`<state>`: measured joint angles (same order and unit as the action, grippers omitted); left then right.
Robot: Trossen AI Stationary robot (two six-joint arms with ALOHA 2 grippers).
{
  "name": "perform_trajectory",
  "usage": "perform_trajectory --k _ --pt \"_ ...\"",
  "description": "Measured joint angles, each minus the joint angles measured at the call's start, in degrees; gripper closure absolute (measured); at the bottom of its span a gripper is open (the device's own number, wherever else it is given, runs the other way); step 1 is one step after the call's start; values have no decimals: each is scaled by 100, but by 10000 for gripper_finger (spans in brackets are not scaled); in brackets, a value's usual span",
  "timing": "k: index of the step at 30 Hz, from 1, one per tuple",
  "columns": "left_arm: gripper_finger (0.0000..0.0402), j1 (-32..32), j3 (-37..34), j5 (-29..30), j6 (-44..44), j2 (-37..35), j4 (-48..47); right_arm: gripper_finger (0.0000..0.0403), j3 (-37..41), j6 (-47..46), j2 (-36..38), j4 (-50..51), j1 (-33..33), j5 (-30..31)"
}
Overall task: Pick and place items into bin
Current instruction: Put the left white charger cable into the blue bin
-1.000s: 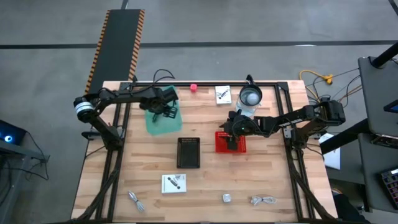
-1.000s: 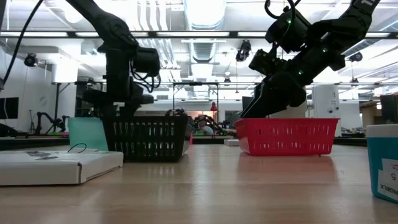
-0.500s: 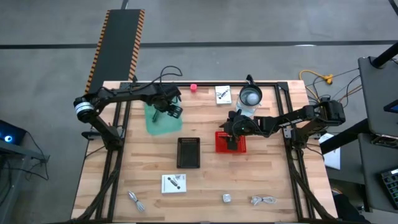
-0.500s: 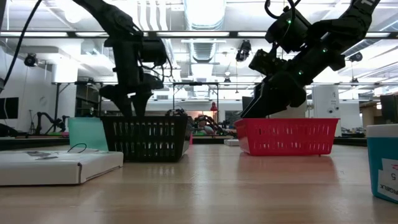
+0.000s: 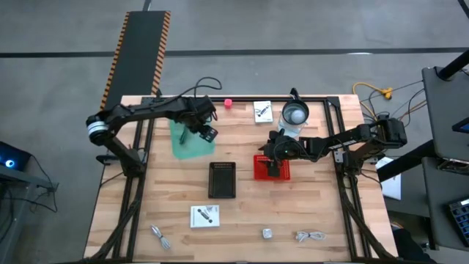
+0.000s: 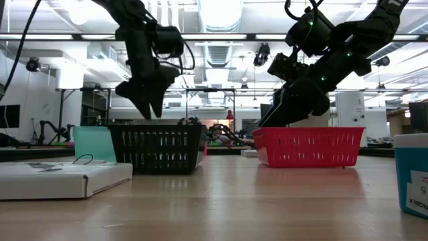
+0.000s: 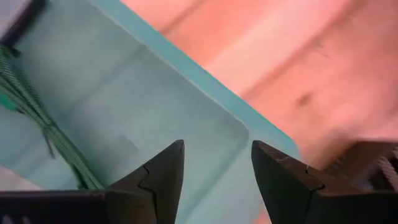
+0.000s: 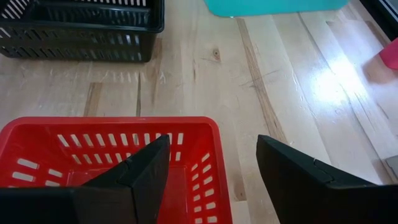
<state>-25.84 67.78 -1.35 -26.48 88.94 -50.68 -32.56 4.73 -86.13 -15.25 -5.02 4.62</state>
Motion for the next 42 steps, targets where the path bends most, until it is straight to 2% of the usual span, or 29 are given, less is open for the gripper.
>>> perform_trajectory --k 11,19,22,28,33,42 --pt "230 856 121 -237 -34 -449 -245 179 0 0 0 -4 0 0" --pt "230 1674 120 -332 -495 -596 -265 179 0 -2 0 -4 0 0" --pt "230 1948 119 -535 -943 -614 -299 179 0 -23 0 -4 -1 0" --pt "230 2400 116 -1298 -2154 -654 -438 179 0 -84 0 -7 -1 0" --pt "230 2936 116 -1326 -3184 -657 -430 179 0 124 0 -9 -1 0" --pt "230 3779 114 -1324 -4226 -657 -387 179 0 149 0 -15 0 0"
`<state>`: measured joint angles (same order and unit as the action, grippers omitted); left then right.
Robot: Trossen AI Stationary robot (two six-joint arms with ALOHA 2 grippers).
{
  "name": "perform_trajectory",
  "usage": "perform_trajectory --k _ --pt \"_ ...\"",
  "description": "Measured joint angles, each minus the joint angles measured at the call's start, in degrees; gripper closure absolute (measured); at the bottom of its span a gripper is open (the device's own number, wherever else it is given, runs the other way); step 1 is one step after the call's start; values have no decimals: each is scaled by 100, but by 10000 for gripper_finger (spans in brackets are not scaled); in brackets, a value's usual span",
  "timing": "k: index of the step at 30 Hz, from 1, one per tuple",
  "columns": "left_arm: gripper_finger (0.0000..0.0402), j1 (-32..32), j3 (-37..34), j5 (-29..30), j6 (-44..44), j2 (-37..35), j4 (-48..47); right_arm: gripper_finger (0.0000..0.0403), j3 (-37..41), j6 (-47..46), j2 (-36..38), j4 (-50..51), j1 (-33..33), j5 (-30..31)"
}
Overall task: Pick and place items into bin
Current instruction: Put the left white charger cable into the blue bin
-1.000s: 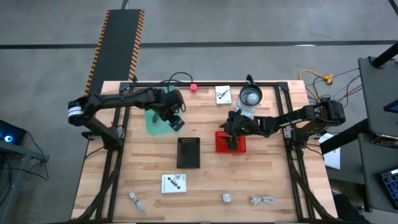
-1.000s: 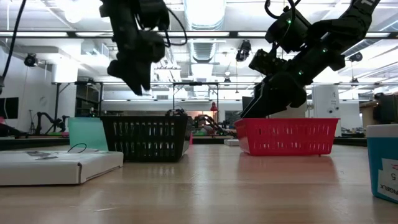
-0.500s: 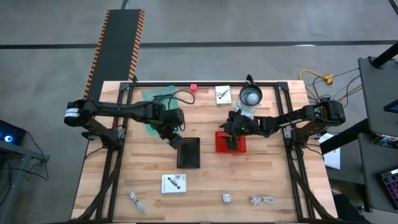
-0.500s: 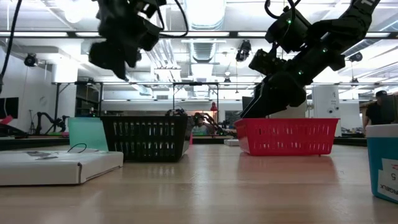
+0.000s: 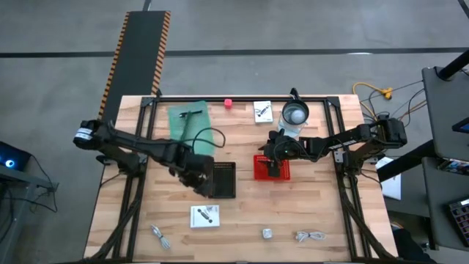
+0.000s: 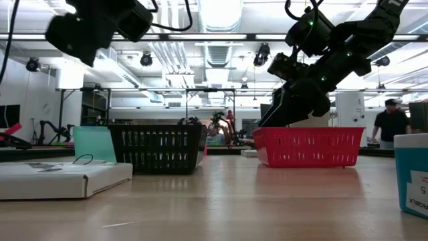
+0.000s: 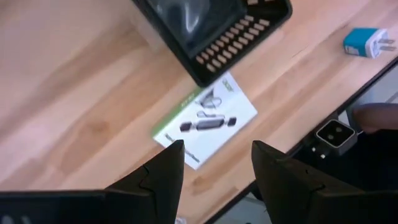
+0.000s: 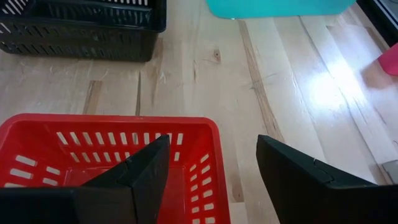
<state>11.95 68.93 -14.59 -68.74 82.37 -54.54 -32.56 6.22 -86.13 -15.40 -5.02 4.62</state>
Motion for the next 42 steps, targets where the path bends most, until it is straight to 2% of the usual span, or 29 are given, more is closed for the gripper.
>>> perform_trajectory --k 6,16,24,31,37,42 --pt "230 411 -17 4 -790 0 7 179 0 22 0 -2 -2 0" --pt "230 969 -235 7 -2675 48 2 179 0 30 0 -4 -2 0" --pt "230 1494 -245 -195 -3519 210 4 179 0 400 0 -13 -1 -2" --pt "230 1994 -254 -250 -4633 384 4 179 0 431 0 -15 -2 -2" --pt "230 2428 -254 -893 -6032 595 7 179 -4 524 0 -13 0 -2" --pt "230 2763 -254 -1016 -7074 660 9 179 -118 769 -2 -11 -2 -2"
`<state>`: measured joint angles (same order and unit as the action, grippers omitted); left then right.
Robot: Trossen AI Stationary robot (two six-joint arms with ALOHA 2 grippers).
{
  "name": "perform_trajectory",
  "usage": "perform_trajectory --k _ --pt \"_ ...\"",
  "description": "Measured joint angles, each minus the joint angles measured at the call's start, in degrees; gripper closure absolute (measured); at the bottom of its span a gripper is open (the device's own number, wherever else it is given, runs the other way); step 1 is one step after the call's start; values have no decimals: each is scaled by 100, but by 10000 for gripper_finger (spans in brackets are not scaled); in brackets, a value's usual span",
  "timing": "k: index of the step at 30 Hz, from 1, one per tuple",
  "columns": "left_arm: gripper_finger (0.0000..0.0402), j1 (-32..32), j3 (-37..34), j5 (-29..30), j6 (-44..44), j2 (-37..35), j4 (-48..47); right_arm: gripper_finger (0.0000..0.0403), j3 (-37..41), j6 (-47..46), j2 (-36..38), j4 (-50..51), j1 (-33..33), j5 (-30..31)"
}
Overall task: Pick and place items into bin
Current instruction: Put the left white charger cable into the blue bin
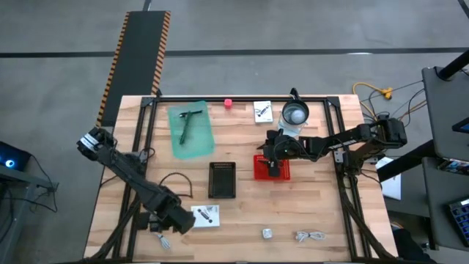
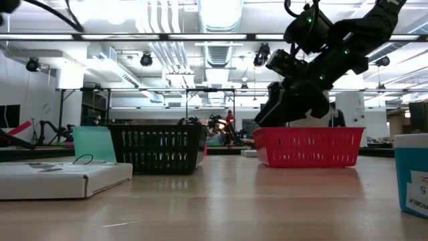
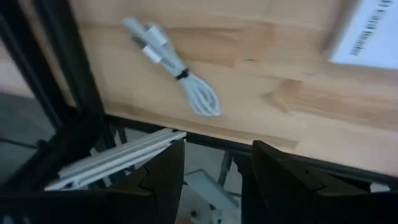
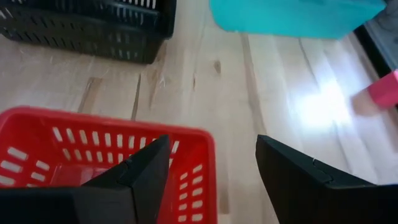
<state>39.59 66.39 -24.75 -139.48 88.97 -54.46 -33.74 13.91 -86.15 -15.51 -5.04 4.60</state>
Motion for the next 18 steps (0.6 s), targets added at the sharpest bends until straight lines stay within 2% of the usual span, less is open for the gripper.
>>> perform_trajectory --k 18 --pt "230 568 7 -146 -94 1023 214 179 -526 160 1 11 2 -4"
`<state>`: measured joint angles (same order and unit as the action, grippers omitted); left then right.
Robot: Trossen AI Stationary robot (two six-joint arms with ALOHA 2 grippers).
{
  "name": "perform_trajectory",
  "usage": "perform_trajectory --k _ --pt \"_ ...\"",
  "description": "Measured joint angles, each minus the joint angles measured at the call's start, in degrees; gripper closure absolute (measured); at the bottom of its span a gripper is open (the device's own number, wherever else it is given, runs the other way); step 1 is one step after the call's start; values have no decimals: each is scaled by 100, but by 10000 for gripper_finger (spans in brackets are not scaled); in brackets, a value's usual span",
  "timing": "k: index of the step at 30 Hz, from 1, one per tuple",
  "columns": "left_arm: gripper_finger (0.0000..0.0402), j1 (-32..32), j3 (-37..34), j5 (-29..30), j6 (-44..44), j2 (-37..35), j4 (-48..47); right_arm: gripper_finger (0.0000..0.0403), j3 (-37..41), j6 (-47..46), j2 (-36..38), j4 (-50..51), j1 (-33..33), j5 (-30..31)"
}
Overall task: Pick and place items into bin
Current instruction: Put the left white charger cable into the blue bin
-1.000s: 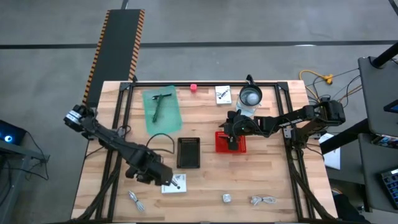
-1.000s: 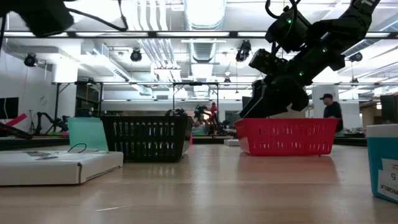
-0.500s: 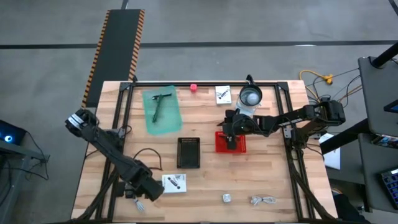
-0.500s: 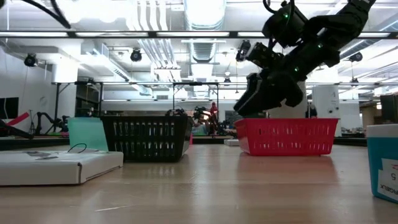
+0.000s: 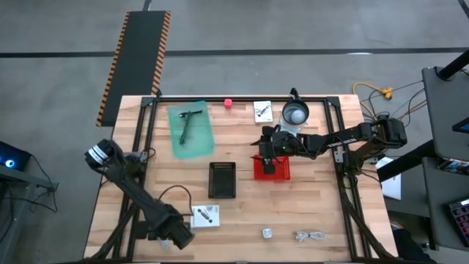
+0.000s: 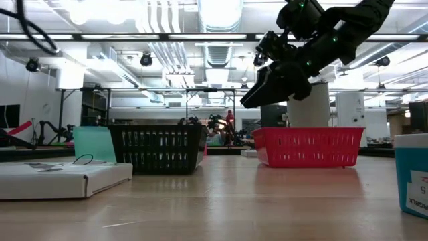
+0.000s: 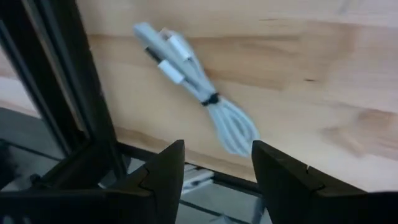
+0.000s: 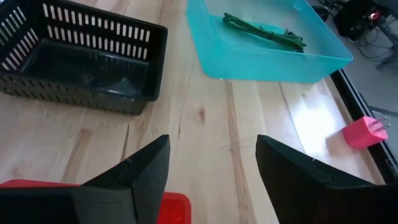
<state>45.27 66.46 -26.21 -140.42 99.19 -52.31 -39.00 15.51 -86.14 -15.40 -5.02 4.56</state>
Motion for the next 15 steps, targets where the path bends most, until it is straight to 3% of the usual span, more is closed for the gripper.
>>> perform_trajectory --k 5,15 --pt "230 99 0 -497 -26 274 111 179 0 15 0 0 0 0" --pt "230 31 2 -502 -98 578 83 179 0 15 0 -22 0 0"
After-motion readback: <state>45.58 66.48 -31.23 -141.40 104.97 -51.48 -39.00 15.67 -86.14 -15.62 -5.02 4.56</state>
